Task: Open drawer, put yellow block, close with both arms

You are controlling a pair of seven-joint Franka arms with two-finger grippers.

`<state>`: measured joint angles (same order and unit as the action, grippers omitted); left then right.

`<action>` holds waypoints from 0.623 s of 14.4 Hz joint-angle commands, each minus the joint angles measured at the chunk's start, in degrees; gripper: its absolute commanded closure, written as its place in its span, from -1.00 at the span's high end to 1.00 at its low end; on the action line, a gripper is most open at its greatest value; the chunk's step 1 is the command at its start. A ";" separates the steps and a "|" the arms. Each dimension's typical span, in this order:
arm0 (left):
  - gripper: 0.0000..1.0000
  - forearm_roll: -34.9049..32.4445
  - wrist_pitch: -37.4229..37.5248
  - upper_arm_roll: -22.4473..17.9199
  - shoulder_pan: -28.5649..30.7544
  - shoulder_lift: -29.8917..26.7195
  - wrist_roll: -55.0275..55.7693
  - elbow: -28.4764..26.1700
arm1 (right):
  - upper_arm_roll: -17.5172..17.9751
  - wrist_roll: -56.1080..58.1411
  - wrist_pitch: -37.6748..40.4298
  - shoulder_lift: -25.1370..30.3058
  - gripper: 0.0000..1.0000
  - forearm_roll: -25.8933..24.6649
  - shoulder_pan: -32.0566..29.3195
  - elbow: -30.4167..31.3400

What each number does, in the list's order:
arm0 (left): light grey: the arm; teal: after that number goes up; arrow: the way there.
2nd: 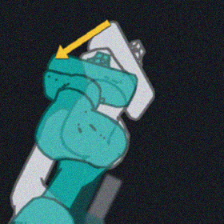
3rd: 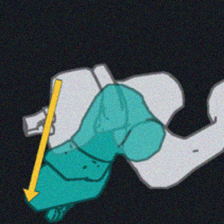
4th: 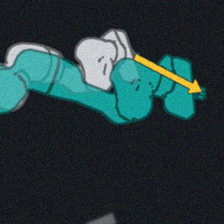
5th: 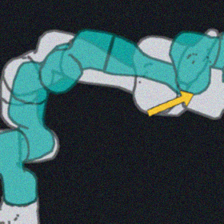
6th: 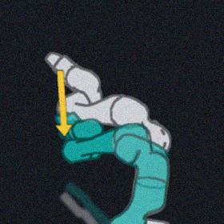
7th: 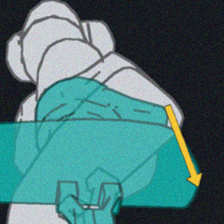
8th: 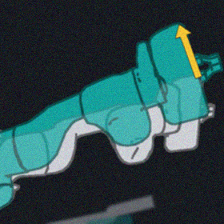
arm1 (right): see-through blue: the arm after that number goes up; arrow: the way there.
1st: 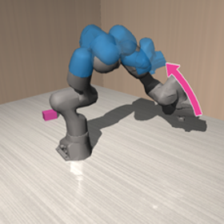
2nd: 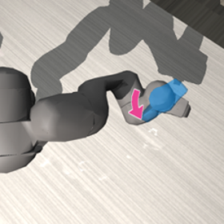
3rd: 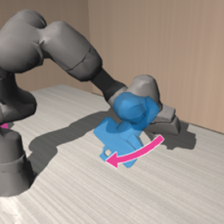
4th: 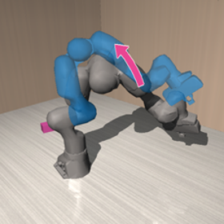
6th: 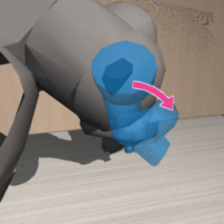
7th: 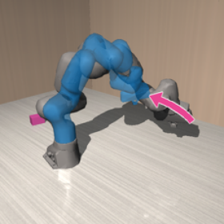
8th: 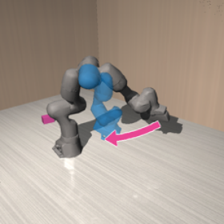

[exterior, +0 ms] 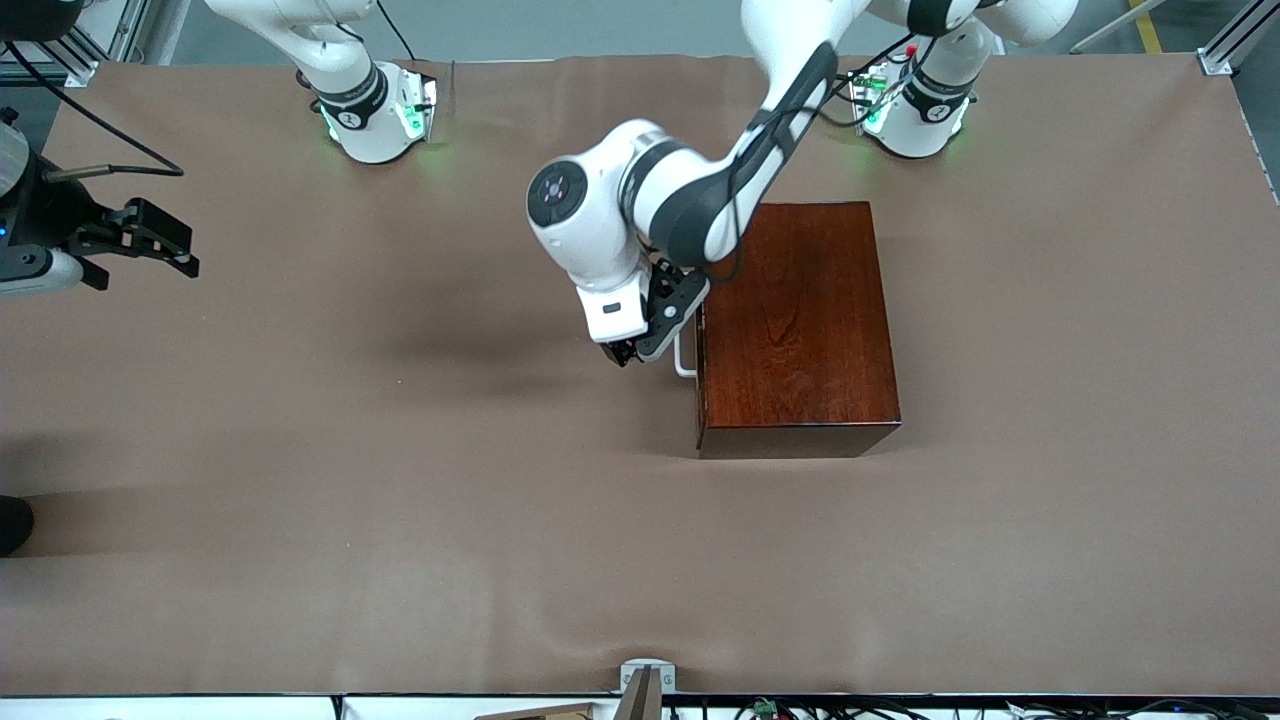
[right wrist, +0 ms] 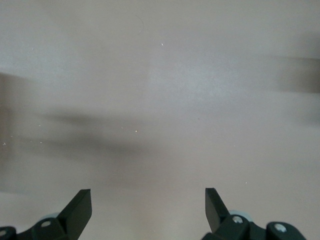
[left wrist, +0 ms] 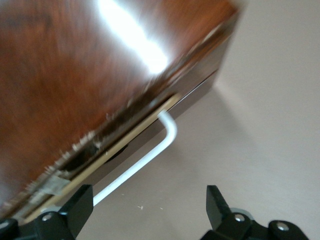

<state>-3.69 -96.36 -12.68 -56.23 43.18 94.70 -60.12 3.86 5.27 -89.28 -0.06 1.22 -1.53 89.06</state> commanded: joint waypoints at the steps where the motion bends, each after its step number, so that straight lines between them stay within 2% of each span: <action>1: 1.00 -1.06 2.66 -0.33 3.73 -11.68 -9.15 -2.63 | 0.80 0.44 0.07 0.93 1.00 -0.86 -0.41 0.24; 5: 1.00 -0.44 8.81 0.11 12.09 -18.99 -22.24 -2.81 | 0.62 0.36 0.07 0.93 1.00 -0.86 -0.76 0.24; 9: 1.00 1.49 14.70 0.11 21.32 -24.36 -40.86 -3.69 | 0.62 0.36 0.07 1.02 1.00 -0.86 -0.58 0.24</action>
<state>-3.33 -83.61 -13.46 -38.29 21.98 61.30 -61.26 3.94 5.27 -89.28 -0.05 1.14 -1.53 89.03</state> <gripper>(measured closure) 0.000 0.000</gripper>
